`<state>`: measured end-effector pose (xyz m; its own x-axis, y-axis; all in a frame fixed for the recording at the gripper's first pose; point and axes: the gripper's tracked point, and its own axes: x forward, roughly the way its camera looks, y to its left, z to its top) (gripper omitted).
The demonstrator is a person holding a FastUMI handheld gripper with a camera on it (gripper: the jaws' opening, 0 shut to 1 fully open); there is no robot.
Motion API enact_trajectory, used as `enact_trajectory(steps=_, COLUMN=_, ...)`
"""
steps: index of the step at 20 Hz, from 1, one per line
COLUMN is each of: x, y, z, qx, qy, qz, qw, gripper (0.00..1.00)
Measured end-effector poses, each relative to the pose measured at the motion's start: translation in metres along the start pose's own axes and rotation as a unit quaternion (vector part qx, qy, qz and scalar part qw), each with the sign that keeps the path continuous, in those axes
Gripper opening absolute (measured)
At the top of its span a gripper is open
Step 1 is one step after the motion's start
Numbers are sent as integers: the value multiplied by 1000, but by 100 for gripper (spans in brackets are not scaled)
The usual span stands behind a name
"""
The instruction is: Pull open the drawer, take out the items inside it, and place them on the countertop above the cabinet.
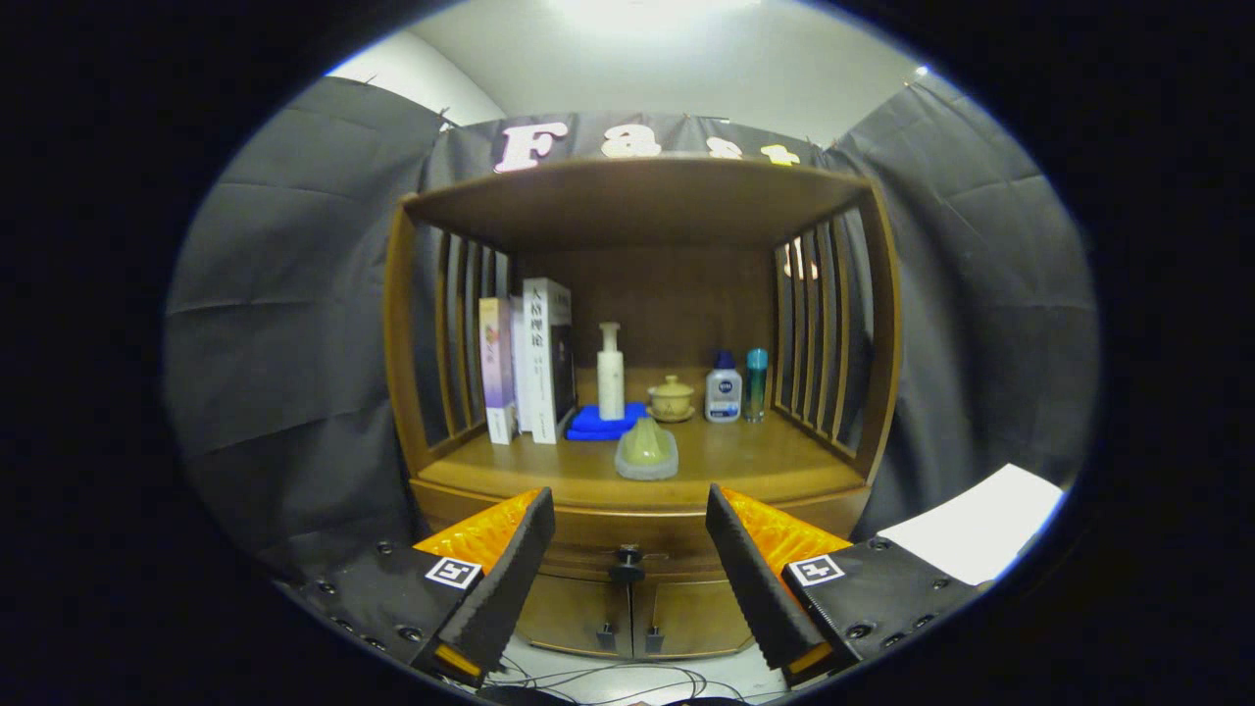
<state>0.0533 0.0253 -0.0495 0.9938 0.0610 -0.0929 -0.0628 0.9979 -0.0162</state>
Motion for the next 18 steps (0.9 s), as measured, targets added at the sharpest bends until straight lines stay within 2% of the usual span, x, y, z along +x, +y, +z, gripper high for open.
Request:
enact_trajectory(steps=3, x=-36, y=3, z=27, qx=-18, qy=-16, qz=-1, qw=1000, gripper=98)
enact_trajectory(steps=7, x=-77, y=11, z=45, qx=-13, qy=-34, qz=-1, qw=999, gripper=99)
enact_trajectory(steps=10, x=-98, y=-7, z=52, qx=-15, qy=-50, qz=-31, qw=998, gripper=100)
enact_trajectory(steps=11, x=-111, y=-14, z=67, qx=-5, qy=-55, qz=-36, qw=998, gripper=100)
enact_trajectory(steps=14, x=-123, y=-19, z=77, qx=21, qy=-72, qz=-39, qw=996, gripper=100)
enact_trajectory(steps=18, x=-134, y=-19, z=87, qx=6, qy=-82, qz=-39, qw=996, gripper=98)
